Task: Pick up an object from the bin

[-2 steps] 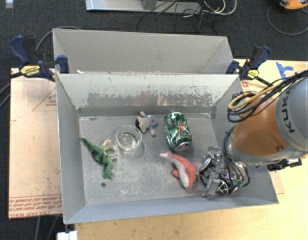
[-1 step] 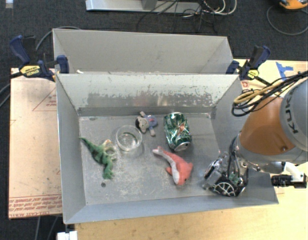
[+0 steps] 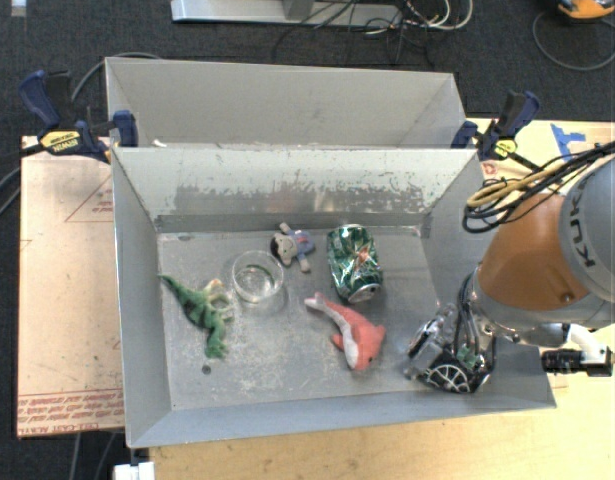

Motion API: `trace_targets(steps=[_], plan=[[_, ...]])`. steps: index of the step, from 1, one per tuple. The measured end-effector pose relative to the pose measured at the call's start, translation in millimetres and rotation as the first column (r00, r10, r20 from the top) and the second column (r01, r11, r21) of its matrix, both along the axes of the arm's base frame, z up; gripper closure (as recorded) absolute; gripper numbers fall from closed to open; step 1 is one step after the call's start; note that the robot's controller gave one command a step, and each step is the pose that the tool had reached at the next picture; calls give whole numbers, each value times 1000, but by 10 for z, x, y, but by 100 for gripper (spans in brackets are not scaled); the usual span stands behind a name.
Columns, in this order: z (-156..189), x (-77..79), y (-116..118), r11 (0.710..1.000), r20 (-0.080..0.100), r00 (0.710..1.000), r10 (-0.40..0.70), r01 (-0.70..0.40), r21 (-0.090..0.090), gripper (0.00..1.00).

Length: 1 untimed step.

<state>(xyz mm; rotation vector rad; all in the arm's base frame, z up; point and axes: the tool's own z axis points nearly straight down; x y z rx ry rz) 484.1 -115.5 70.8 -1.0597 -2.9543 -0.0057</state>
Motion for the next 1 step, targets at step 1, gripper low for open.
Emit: trace_targets(steps=[1], plan=[[0,1,1,1000,0,1000,0,0,0,100]])
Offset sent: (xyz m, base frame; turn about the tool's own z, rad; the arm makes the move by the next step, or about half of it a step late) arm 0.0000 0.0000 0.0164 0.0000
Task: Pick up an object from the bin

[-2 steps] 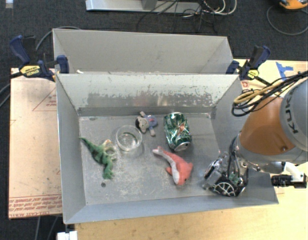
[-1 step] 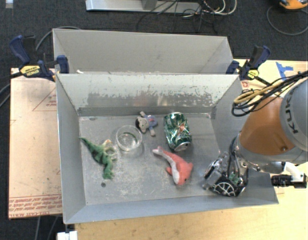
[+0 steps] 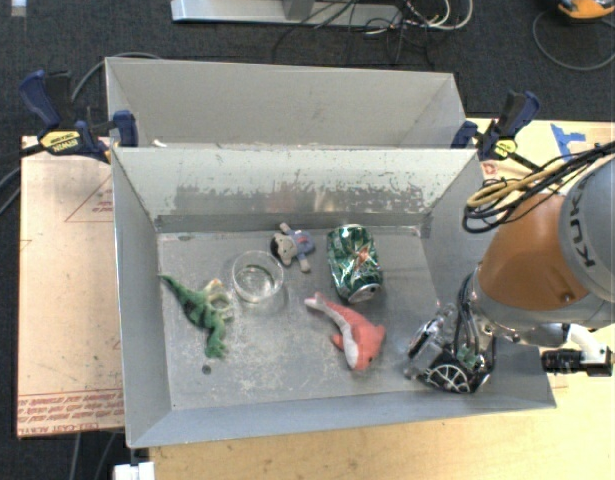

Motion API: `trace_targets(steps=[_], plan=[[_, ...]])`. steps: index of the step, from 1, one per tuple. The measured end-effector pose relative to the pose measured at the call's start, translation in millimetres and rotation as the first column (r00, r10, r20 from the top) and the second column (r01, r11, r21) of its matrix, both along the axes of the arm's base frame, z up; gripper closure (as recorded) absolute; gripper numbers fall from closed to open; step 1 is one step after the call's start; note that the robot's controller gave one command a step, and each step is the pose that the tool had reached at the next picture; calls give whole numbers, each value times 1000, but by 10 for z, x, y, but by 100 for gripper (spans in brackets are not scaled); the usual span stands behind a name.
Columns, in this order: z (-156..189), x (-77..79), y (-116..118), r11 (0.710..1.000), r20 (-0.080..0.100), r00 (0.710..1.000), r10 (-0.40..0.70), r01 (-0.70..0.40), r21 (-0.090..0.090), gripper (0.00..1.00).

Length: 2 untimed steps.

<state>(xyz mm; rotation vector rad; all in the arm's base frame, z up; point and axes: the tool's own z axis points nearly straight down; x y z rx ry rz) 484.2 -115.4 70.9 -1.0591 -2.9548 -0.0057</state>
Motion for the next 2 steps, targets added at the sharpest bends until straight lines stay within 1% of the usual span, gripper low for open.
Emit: trace_targets(steps=[1,2], plan=[[18,-2,0,1000,0,1000,0,0,0,100],[91,-18,-1,1000,-6,1000,0,0,1,100]])
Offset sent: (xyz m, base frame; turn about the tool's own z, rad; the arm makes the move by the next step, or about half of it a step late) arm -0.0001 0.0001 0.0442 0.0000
